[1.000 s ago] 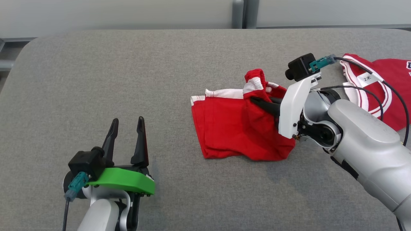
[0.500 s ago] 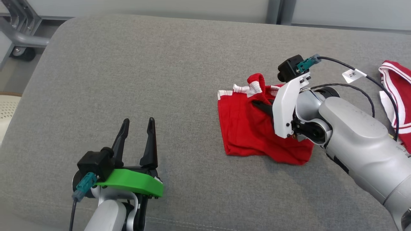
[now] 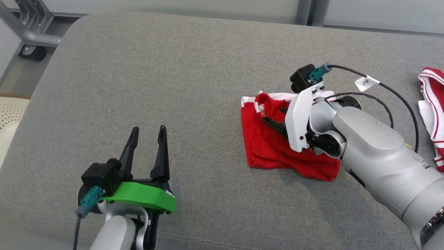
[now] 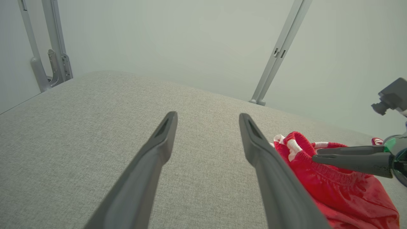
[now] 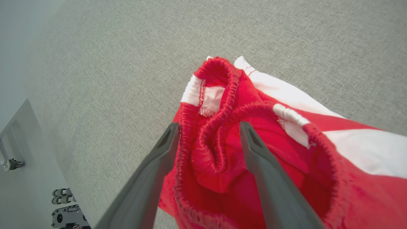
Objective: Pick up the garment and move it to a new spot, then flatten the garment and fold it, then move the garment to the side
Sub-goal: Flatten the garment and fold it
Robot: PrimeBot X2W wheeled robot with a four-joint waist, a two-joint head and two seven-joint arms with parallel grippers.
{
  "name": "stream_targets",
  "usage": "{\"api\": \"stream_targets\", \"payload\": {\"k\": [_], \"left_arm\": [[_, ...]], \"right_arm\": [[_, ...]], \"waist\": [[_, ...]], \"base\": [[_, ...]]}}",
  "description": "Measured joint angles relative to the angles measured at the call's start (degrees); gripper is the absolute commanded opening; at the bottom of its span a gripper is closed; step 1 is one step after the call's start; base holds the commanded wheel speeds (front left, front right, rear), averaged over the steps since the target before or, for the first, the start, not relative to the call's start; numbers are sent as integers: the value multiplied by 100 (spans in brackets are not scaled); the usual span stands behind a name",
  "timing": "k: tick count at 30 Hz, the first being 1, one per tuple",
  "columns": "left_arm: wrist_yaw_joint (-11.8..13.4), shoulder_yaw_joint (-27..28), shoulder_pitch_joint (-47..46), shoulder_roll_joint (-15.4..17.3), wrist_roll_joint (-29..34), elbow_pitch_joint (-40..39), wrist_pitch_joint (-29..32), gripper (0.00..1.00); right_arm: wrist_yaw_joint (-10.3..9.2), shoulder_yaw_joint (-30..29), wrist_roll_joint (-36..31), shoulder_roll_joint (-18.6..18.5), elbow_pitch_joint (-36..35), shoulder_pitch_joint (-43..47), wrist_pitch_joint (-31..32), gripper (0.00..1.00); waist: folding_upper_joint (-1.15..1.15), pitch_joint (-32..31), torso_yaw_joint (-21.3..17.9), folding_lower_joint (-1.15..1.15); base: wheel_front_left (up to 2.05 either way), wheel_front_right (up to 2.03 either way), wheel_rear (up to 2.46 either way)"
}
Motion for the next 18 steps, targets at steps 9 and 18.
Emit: {"api": "stream_targets", "payload": {"k": [9, 18], "left_arm": [[0, 9, 0, -1, 0, 9, 0, 100], [1, 176, 4, 0, 11, 52, 0, 100]], "right_arm": [[7, 32, -2, 252, 158, -181, -102, 100], [63, 101, -36, 554, 49, -475, -223, 100]], "waist": [[0, -31, -36, 0], [0, -192, -174, 0]], "base": [[0, 0, 0], [0, 0, 0]]}}
